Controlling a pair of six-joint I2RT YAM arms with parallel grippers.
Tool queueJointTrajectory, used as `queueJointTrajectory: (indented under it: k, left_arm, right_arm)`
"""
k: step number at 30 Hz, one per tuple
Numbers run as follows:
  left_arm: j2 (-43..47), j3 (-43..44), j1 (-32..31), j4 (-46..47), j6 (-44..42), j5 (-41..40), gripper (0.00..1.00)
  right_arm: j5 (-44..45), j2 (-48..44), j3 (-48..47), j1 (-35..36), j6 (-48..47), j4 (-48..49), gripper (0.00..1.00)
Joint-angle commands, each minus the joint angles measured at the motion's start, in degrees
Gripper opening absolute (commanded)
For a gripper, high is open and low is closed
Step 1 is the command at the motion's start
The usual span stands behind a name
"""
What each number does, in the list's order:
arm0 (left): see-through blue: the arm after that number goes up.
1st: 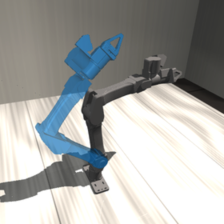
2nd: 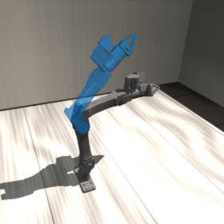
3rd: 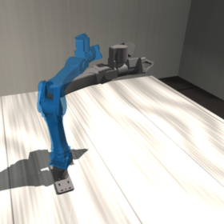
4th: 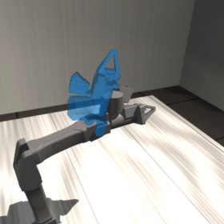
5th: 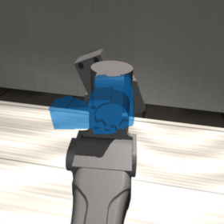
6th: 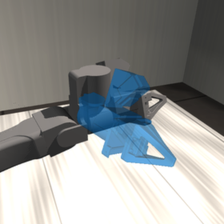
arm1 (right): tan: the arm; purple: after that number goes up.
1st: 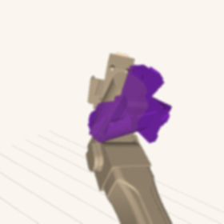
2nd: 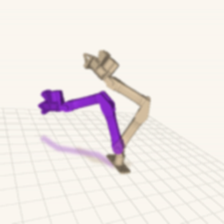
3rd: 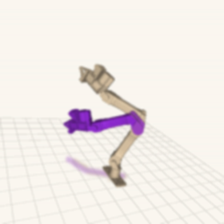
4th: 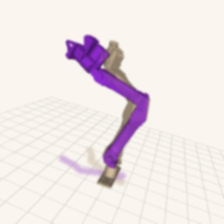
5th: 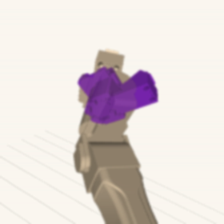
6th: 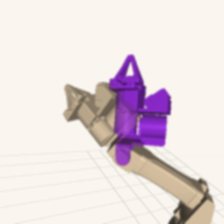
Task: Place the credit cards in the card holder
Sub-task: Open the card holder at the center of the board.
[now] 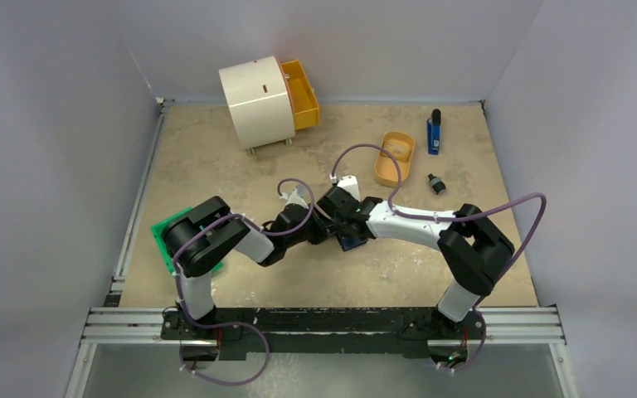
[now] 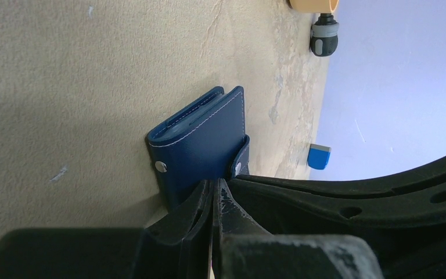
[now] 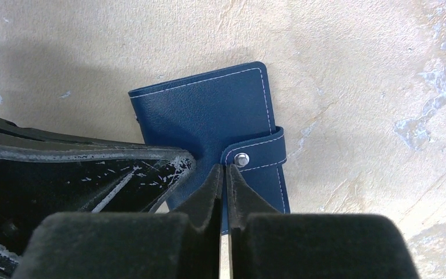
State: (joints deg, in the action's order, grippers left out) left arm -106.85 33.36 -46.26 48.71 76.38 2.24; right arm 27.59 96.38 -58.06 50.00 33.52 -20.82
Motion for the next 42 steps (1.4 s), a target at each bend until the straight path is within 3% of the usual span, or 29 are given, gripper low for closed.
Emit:
queueJointTrajectory:
  k: [1, 8, 23, 31, 35, 36, 39, 42]
  left_arm:
    - [-1.51, -0.43, 0.21, -2.05, -0.17, -0.32, 0.0]
    - [-2.04, 0.81, 0.28, -4.49, -1.06, -0.67, 0.0]
    - [-4.39, 7.23, 0.19, -23.62, -5.27, -6.21, 0.0]
    - [-5.19, 7.86, 0.19, -25.25, -5.8, -7.11, 0.0]
    - [-5.44, 7.62, 0.12, -22.7, -5.35, -5.66, 0.0]
    - [-5.45, 7.57, 0.17, -22.35, -5.24, -5.48, 0.0]
    - [-5.39, 7.39, 0.03, -21.6, -5.02, -5.24, 0.0]
    - [-5.49, 7.13, -0.01, -21.29, -4.92, -5.05, 0.0]
  right_arm:
    - [4.13, -0.7, -0.83, -0.25, -0.2, -1.59, 0.0]
    - [5.06, -1.19, -1.09, -0.25, 0.95, -3.31, 0.0]
    - [6.83, -2.89, -1.17, -0.31, 2.99, -6.97, 0.0]
    - [7.93, -5.03, 0.05, -0.34, 3.68, -7.73, 0.0]
    - [3.61, -8.64, 2.82, -0.35, 0.71, -0.72, 0.0]
    - [3.24, -8.65, 2.56, -0.4, 0.35, -0.39, 0.03]
    - [2.85, -6.56, 0.31, -0.34, -0.45, -1.47, 0.25]
    - [2.99, -4.36, -0.81, -0.36, -1.04, -1.66, 0.33]
